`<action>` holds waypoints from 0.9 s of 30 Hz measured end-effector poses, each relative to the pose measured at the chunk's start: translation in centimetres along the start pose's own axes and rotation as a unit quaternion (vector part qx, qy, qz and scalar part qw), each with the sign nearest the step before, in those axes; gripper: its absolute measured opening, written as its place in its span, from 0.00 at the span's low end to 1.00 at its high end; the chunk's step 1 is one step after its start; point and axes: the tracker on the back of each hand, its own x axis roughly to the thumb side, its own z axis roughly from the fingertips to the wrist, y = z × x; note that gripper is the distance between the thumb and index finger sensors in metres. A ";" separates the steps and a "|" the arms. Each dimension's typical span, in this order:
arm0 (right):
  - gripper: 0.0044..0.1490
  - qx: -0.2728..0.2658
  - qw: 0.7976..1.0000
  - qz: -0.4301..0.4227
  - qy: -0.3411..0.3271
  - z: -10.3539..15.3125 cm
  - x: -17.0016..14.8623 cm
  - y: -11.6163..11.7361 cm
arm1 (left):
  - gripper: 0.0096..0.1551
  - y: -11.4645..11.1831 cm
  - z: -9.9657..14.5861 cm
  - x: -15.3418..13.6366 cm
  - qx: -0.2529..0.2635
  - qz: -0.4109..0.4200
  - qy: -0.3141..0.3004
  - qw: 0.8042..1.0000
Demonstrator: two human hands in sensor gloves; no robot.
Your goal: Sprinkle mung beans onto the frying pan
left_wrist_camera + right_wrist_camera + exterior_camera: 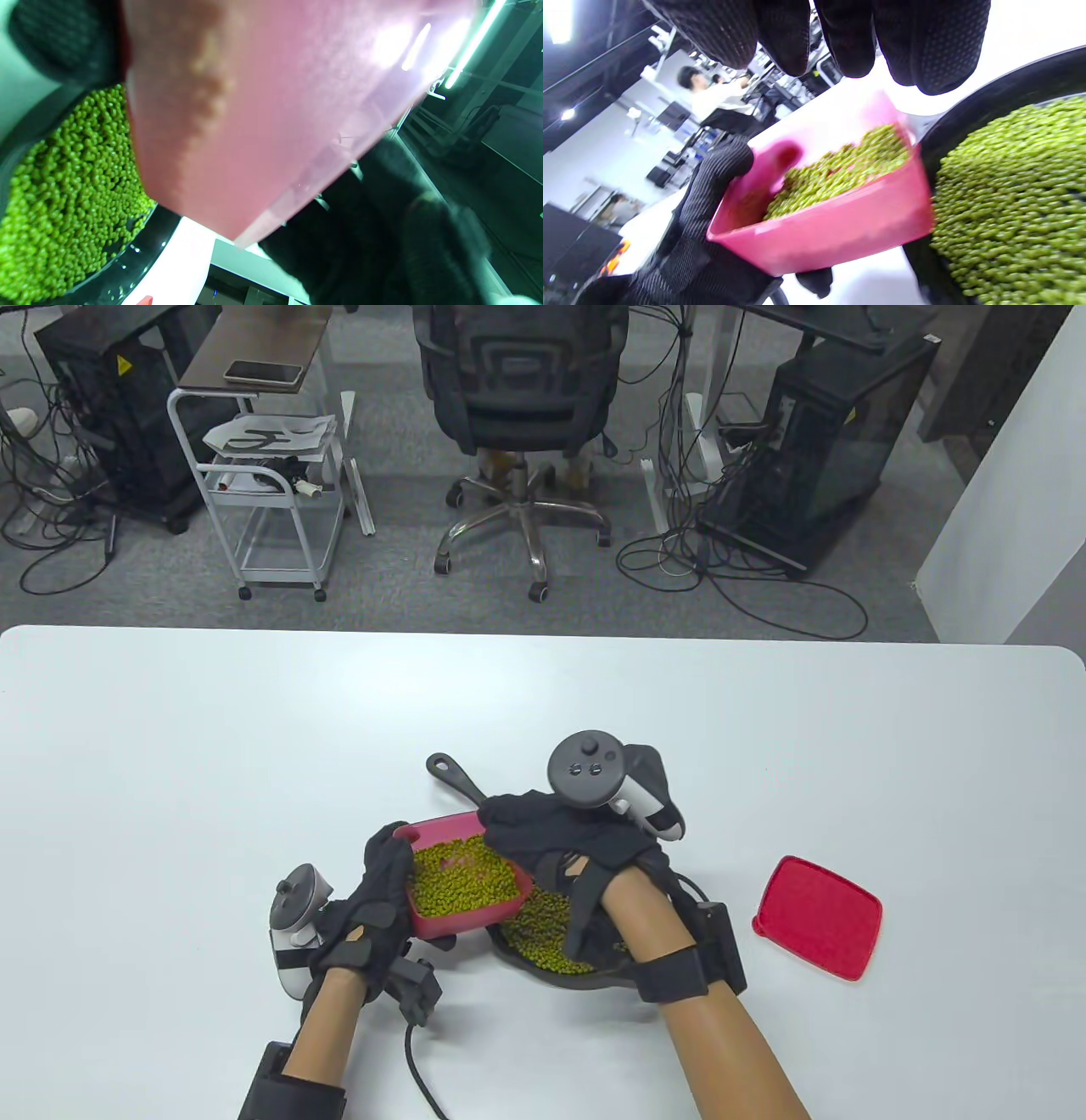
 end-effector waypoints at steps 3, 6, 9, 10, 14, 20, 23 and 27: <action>0.33 0.014 0.999 0.034 0.008 -0.9 1.0 1.7 | 0.46 -0.1 0.1 0.0 0.003 -0.009 0.000 1.000; 0.35 0.036 0.995 0.084 0.030 -2.1 1.4 3.5 | 0.46 0.0 0.1 -0.1 0.003 -0.008 0.000 1.000; 0.46 0.096 0.987 0.114 0.067 -3.3 1.4 5.6 | 0.46 -0.3 0.1 0.1 -0.010 -0.001 -0.006 1.000; 0.49 0.106 0.983 0.127 0.077 -3.4 1.5 5.8 | 0.46 -0.3 0.1 0.1 -0.007 -0.011 0.000 1.000; 0.57 0.117 0.983 0.108 0.093 -4.2 1.4 5.9 | 0.45 -0.4 0.2 -0.2 0.011 -0.005 -0.009 1.000; 0.54 0.110 0.982 0.116 0.102 -5.0 1.9 6.5 | 0.45 -0.6 0.2 -0.5 0.018 -0.006 -0.012 1.000; 0.48 0.071 0.984 0.136 0.089 -5.2 2.3 6.8 | 0.45 -0.6 0.1 -0.6 0.025 -0.006 -0.009 1.000; 0.35 0.030 0.987 0.143 0.061 -5.4 2.7 7.1 | 0.45 -0.4 0.0 -0.9 0.021 0.004 -0.009 1.000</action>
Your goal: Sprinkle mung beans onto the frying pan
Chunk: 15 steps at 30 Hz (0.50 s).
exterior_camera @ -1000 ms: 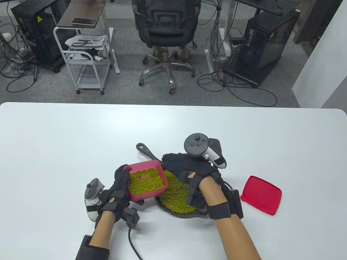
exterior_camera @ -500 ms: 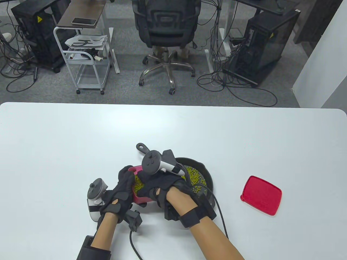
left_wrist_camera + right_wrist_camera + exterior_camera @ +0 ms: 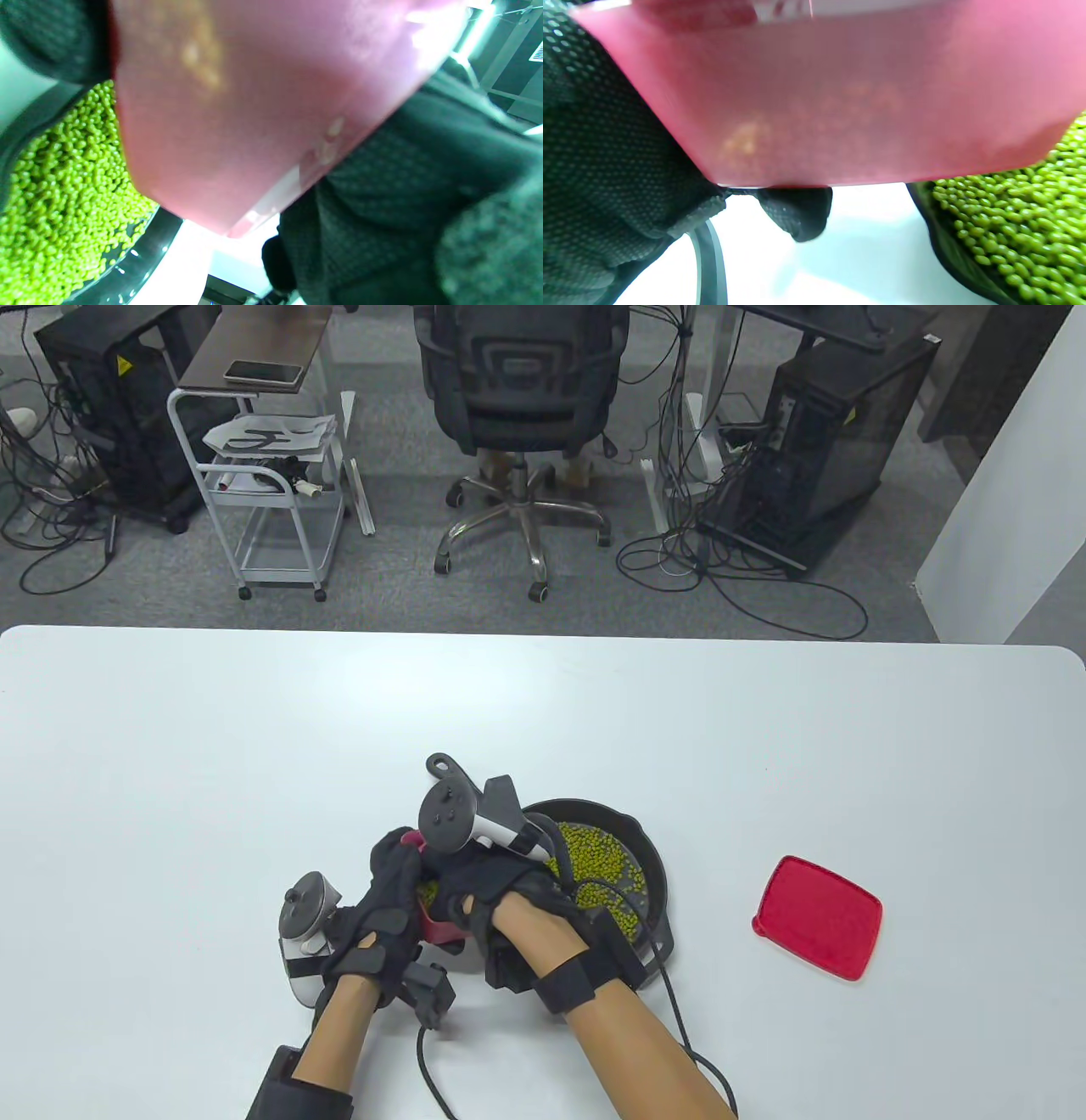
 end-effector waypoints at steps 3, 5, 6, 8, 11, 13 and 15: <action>0.32 -0.008 1.000 -0.015 -0.002 -0.1 -0.2 -0.2 | 0.45 -0.1 -0.1 0.0 -0.004 0.003 0.001 1.000; 0.28 -0.004 0.999 -0.032 -0.005 -0.3 -0.6 -0.3 | 0.45 -0.2 -0.1 -0.1 -0.008 0.005 0.002 1.000; 0.26 -0.002 0.999 -0.036 -0.005 -0.3 -0.7 -0.3 | 0.45 -0.2 -0.1 -0.1 -0.009 0.004 0.005 1.000; 0.25 0.010 0.998 -0.056 -0.006 -0.4 -1.1 -0.5 | 0.45 -0.2 -0.1 0.1 -0.015 -0.006 0.011 1.000; 0.23 0.012 0.996 -0.084 -0.010 -0.4 -1.6 -1.1 | 0.45 -0.3 -0.1 0.3 -0.016 0.000 0.007 1.000; 0.22 0.013 0.994 -0.107 -0.013 -0.3 -2.1 -1.6 | 0.46 -0.3 -0.2 0.4 -0.022 0.003 0.008 1.000; 0.22 0.003 0.992 -0.126 -0.014 0.0 -2.5 -2.3 | 0.46 -0.1 -0.1 0.3 -0.014 0.002 0.009 1.000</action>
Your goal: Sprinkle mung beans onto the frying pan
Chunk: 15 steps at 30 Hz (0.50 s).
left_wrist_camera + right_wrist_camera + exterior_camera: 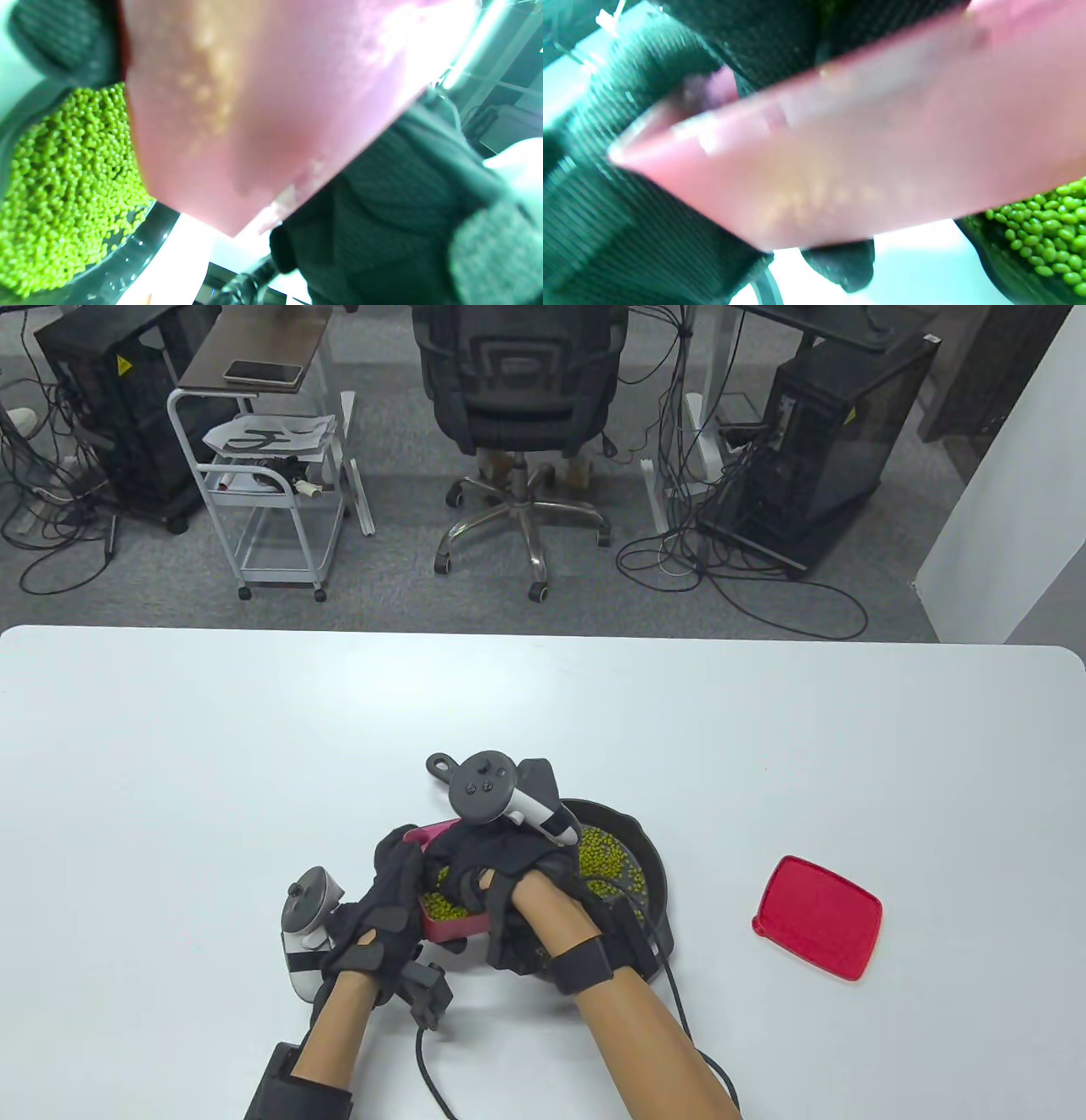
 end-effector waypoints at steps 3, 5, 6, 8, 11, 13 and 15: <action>0.22 -0.024 1.000 -0.020 0.000 0.7 -0.5 -1.6 | 0.46 0.5 0.0 -0.1 0.009 -0.001 0.006 1.000; 0.22 -0.036 0.999 -0.037 0.001 1.2 -0.9 -2.7 | 0.46 0.8 -0.1 -0.1 0.011 0.003 0.005 1.000; 0.22 -0.048 0.997 -0.053 0.003 1.5 -1.4 -3.5 | 0.46 0.9 -0.1 -0.1 0.015 0.004 0.003 1.000; 0.22 -0.067 0.996 -0.064 0.010 1.8 -2.1 -4.5 | 0.46 1.1 -0.2 -0.1 0.013 0.012 0.007 1.000; 0.22 -0.097 0.992 -0.074 0.036 1.9 -3.9 -5.7 | 0.46 1.4 -0.1 0.0 0.016 0.020 0.005 1.000; 0.22 -0.115 0.989 -0.067 0.060 1.7 -5.4 -6.1 | 0.46 1.5 0.0 0.1 0.019 0.017 0.002 1.000; 0.22 -0.149 0.984 -0.061 0.074 1.4 -6.5 -6.2 | 0.46 1.7 0.0 0.2 0.020 0.019 0.000 1.000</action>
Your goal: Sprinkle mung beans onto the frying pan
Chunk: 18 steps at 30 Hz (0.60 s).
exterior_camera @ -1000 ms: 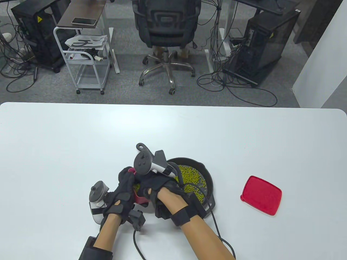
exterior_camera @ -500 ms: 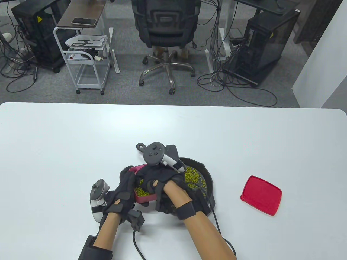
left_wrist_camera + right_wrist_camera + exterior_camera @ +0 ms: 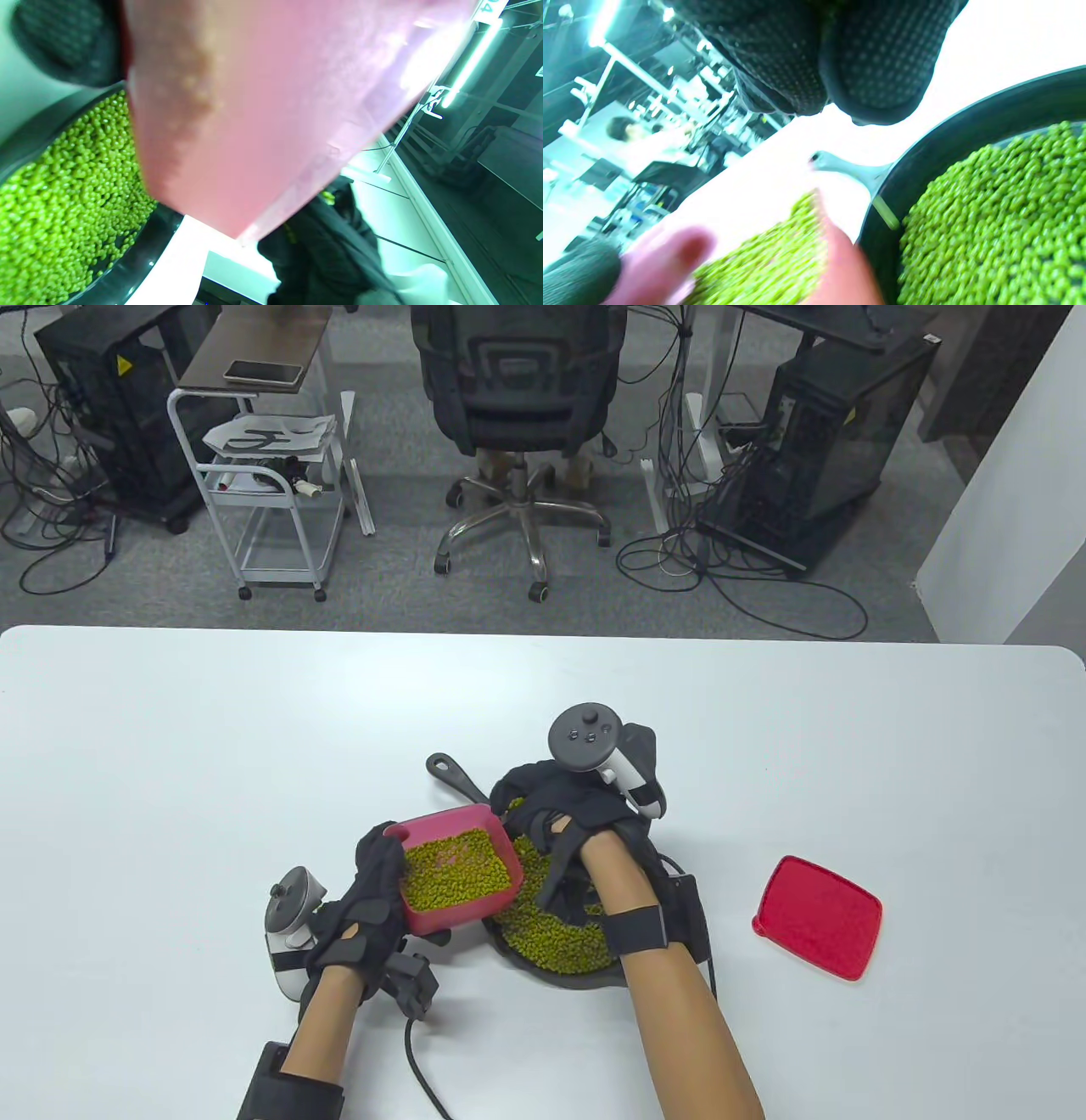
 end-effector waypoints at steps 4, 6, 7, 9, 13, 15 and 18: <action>0.23 -0.062 0.997 0.045 0.024 -0.8 -1.7 0.0 | 0.46 0.3 0.1 0.0 0.002 0.009 0.000 1.000; 0.22 -0.080 0.993 0.072 0.037 -1.4 -2.7 0.0 | 0.46 0.4 0.1 0.1 0.004 0.011 0.000 1.000; 0.22 -0.080 0.992 0.081 0.048 -1.6 -3.2 0.0 | 0.46 0.4 0.1 0.1 0.004 0.012 0.000 1.000; 0.22 -0.081 0.991 0.092 0.056 -1.9 -3.8 0.0 | 0.46 0.3 0.1 0.1 0.003 0.013 0.001 1.000; 0.22 -0.071 0.989 0.105 0.074 -2.2 -5.3 -0.3 | 0.45 0.3 0.1 0.2 0.003 0.014 0.002 1.000; 0.22 -0.071 0.988 0.116 0.078 -2.1 -5.9 -0.6 | 0.45 0.3 0.1 0.2 0.004 0.013 0.002 1.000; 0.22 -0.064 0.985 0.135 0.085 -1.8 -6.5 -1.0 | 0.45 0.4 0.0 0.2 0.003 0.012 0.004 1.000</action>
